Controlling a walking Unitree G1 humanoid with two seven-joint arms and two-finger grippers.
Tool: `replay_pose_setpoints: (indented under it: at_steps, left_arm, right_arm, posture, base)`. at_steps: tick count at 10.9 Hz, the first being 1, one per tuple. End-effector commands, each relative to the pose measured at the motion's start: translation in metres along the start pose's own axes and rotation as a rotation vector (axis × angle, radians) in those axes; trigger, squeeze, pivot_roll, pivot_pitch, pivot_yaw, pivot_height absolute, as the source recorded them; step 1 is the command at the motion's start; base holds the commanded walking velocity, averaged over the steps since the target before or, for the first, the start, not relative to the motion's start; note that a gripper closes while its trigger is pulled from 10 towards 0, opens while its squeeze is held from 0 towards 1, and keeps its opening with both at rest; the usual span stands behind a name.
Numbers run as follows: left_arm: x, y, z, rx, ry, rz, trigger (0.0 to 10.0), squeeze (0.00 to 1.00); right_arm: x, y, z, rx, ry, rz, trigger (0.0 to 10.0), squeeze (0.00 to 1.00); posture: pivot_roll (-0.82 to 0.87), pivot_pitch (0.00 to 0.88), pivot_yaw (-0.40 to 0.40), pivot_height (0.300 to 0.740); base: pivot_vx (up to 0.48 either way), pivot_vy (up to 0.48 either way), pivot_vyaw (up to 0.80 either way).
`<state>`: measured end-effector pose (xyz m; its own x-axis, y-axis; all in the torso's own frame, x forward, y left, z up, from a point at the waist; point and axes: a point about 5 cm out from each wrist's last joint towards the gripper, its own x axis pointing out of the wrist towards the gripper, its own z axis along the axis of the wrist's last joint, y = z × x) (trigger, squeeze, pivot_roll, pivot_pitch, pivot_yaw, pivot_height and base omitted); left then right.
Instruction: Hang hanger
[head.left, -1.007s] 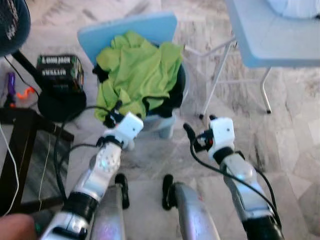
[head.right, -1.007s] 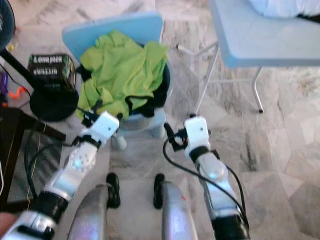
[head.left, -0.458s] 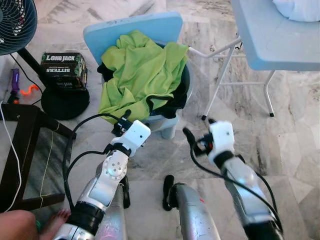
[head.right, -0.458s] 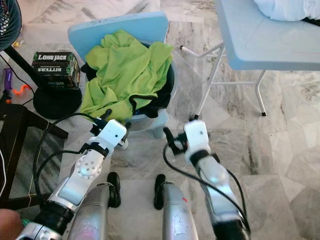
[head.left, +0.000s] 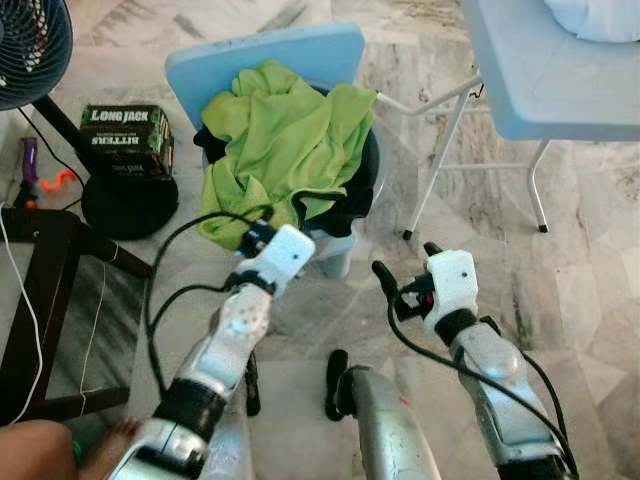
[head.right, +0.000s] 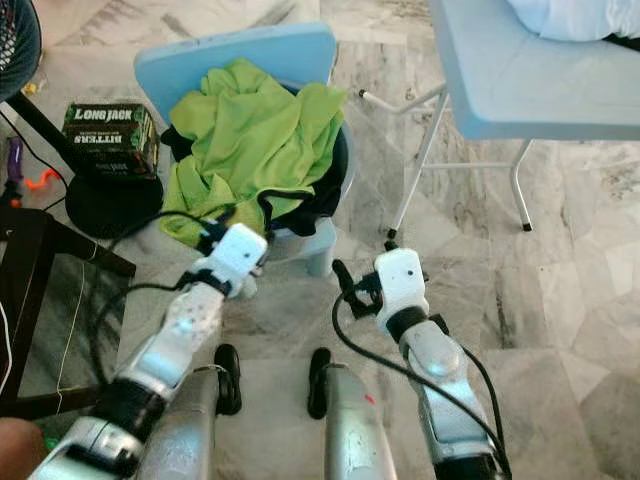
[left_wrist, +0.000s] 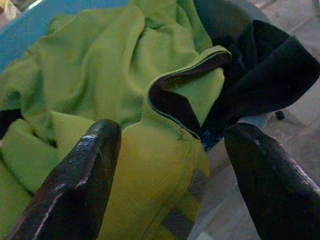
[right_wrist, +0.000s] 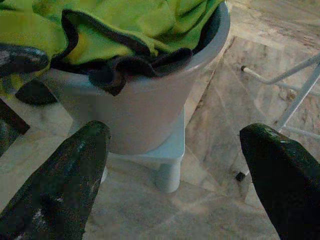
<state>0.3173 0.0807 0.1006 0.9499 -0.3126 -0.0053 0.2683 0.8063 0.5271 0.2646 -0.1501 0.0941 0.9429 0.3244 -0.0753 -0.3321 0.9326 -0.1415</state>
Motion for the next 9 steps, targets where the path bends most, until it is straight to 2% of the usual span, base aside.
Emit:
replay_pose_setpoints:
  at_steps: [1, 5, 9]
  left_arm:
    - [-0.001, -0.007, -0.004, -0.007, 0.018, -0.011, 10.0, 0.0]
    - [0.01, -0.008, -0.017, -0.032, 0.085, 0.009, 10.0, 0.0]
    - [0.026, -0.007, -0.009, -0.026, 0.066, 0.017, 10.0, 0.0]
  right_arm:
    - [-0.006, 0.001, -0.006, -0.001, 0.035, 0.004, 10.0, 0.0]
    - [-0.012, 0.0, -0.006, -0.004, 0.048, -0.004, 10.0, 0.0]
    - [-0.018, -0.002, -0.006, -0.012, 0.062, -0.011, 10.0, 0.0]
  posture:
    - [-0.1, 0.375, -0.084, 0.74]
    - [-0.13, 0.395, -0.094, 0.74]
    - [-0.15, 0.4, -0.103, 0.74]
  base:
    - [0.0, 0.0, 0.0]
    - [0.0, 0.0, 0.0]
    - [0.0, 0.0, 0.0]
